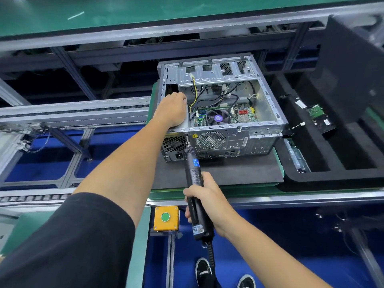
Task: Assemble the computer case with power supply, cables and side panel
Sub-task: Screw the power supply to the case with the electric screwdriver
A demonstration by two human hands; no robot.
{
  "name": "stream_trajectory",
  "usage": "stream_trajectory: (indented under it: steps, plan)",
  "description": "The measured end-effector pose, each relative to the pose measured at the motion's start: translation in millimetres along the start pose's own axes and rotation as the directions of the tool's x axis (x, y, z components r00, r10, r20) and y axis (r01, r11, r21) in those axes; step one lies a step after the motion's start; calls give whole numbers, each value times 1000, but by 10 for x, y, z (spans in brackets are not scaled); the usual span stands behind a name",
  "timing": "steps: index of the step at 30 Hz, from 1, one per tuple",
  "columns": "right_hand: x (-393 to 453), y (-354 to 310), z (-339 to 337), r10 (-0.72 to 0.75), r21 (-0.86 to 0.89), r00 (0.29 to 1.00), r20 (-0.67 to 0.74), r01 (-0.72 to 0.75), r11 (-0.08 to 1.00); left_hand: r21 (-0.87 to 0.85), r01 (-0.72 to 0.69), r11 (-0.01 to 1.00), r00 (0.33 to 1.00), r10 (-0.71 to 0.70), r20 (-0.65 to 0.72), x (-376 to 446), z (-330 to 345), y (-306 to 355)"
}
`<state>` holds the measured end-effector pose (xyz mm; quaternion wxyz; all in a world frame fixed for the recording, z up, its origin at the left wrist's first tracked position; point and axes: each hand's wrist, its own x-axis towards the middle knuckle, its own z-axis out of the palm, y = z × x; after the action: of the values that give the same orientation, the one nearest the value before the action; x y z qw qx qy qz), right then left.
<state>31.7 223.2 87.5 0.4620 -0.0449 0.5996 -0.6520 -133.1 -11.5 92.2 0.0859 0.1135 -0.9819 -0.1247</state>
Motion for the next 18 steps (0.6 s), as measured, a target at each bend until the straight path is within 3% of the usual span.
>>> stream_trajectory:
  steps: [5,10,15,18]
  plan:
    - [7,33,-21,-9,84,996,91,2,997,-3,-4,1000,1000,4,-2,-9,-5,8]
    - [10,56,-29,-55,51,983,177,47,998,-3,-6,1000,1000,6,-2,-21,-14,14]
    - [-22,165,-4,-155,-14,987,30,156,988,5,-7,1000,1000,7,10,-37,-28,24]
    - [-43,188,3,-141,66,987,-72,145,987,11,13,1000,999,-13,29,-46,-39,44]
